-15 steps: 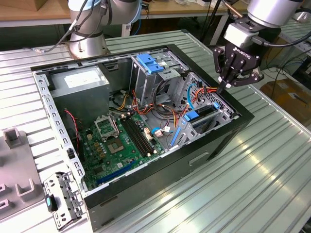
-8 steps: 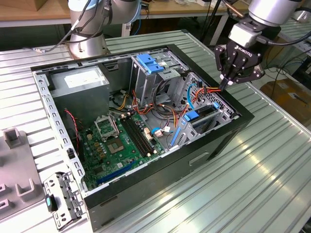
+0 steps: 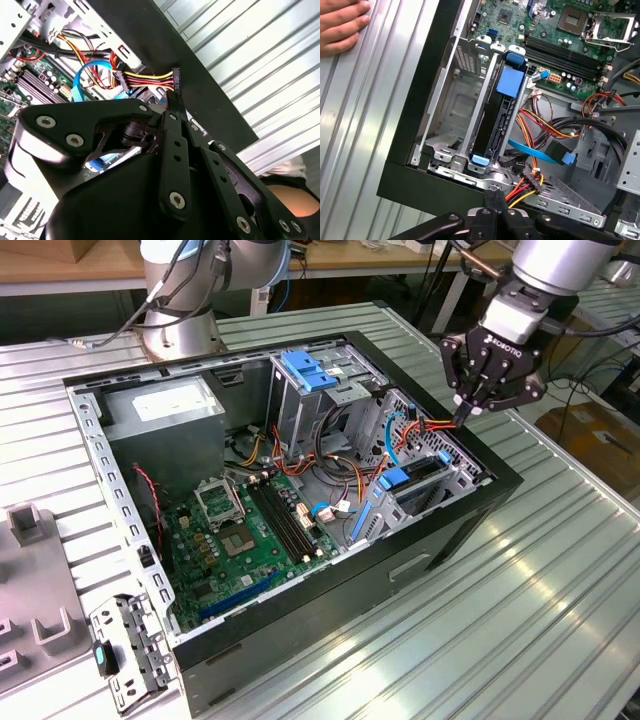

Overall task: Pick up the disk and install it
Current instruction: 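Insert the first disk wire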

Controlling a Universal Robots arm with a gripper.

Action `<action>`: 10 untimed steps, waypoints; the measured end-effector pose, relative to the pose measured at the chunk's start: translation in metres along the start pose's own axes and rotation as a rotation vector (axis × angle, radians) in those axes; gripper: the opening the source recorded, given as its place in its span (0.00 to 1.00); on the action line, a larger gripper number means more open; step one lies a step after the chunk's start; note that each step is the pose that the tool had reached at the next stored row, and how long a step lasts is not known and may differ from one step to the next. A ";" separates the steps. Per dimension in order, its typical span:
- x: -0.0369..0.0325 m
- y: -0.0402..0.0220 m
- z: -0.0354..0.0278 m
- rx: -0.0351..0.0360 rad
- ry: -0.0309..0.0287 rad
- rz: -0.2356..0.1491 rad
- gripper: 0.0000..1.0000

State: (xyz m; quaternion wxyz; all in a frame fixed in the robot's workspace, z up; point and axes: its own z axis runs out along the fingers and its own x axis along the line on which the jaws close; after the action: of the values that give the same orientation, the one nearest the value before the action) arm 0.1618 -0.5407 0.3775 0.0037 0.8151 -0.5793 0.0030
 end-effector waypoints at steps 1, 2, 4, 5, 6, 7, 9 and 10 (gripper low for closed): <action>0.0000 0.0000 -0.0007 0.0002 0.0002 -0.004 0.11; 0.0000 0.0000 -0.0021 0.0005 0.0002 -0.007 0.11; 0.0001 -0.0001 -0.0048 0.0007 0.0002 -0.012 0.11; 0.0001 -0.0004 -0.0058 0.0006 0.0002 -0.013 0.11; 0.0003 -0.0009 -0.0063 0.0006 0.0001 -0.015 0.11; 0.0003 -0.0013 -0.0064 0.0007 0.0002 -0.015 0.11; 0.0003 -0.0013 -0.0065 0.0007 0.0003 -0.015 0.11; 0.0004 -0.0013 -0.0065 0.0006 0.0003 -0.015 0.11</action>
State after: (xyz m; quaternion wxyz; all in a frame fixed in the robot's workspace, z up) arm 0.1632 -0.5405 0.3841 0.0036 0.8193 -0.5733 0.0032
